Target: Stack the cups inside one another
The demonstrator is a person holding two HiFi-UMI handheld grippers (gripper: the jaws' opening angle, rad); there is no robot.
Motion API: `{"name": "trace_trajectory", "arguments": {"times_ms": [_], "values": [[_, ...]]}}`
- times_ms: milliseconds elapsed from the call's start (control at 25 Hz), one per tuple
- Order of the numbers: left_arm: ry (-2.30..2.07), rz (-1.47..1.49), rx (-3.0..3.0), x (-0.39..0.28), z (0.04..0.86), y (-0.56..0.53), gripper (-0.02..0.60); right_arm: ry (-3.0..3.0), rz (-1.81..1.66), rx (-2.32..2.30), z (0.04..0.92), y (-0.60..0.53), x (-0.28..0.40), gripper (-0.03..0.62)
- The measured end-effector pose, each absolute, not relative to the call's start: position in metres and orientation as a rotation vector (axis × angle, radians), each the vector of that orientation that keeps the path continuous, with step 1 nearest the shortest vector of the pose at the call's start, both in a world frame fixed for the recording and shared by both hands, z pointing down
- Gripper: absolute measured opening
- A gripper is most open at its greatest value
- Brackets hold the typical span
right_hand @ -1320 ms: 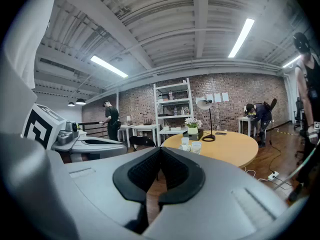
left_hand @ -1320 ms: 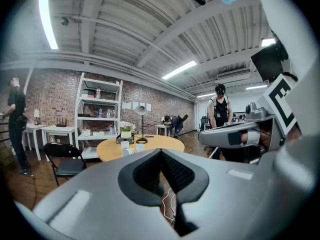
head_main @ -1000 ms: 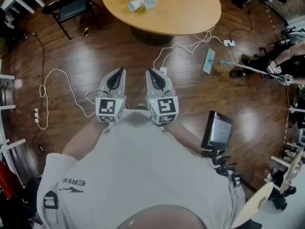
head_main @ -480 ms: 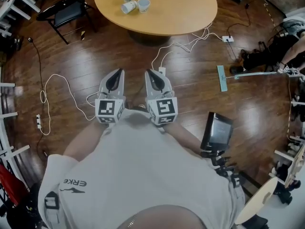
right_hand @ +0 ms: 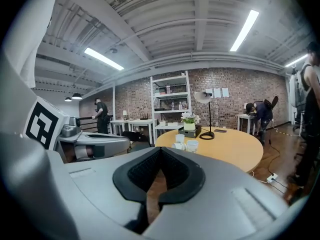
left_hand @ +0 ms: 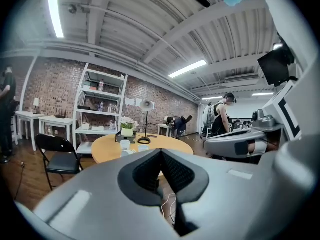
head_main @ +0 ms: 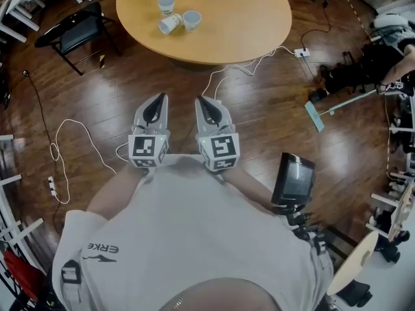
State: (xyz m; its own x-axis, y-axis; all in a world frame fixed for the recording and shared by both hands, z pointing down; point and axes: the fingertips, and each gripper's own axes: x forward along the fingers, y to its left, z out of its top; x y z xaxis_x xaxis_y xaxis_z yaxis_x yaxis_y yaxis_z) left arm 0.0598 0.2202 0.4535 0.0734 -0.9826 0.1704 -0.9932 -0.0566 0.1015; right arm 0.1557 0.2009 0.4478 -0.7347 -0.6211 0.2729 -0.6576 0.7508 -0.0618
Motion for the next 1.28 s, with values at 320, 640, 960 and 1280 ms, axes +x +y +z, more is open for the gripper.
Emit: {"name": "trace_trajectory", "arguments": {"times_ms": [320, 640, 960, 1280], "values": [[-1.909, 0.066, 2.237, -0.019, 0.446, 0.142, 0.002, -2.636, 0.190, 1.097, 0.437, 0.130, 0.079, 0.015], [-1.809, 0.079, 2.295, -0.083, 0.454, 0.083, 0.002, -2.573, 0.214, 1.175, 0.440, 0.084, 0.009, 0.014], [-1.791, 0.107, 2.264, -0.099, 0.471, 0.047, 0.002, -2.539, 0.213, 1.174, 0.452, 0.044, -0.005, 0.015], [-1.861, 0.209, 2.219, -0.101, 0.481, -0.001, 0.002, -2.573, 0.222, 1.108, 0.460, -0.010, -0.002, 0.015]]}}
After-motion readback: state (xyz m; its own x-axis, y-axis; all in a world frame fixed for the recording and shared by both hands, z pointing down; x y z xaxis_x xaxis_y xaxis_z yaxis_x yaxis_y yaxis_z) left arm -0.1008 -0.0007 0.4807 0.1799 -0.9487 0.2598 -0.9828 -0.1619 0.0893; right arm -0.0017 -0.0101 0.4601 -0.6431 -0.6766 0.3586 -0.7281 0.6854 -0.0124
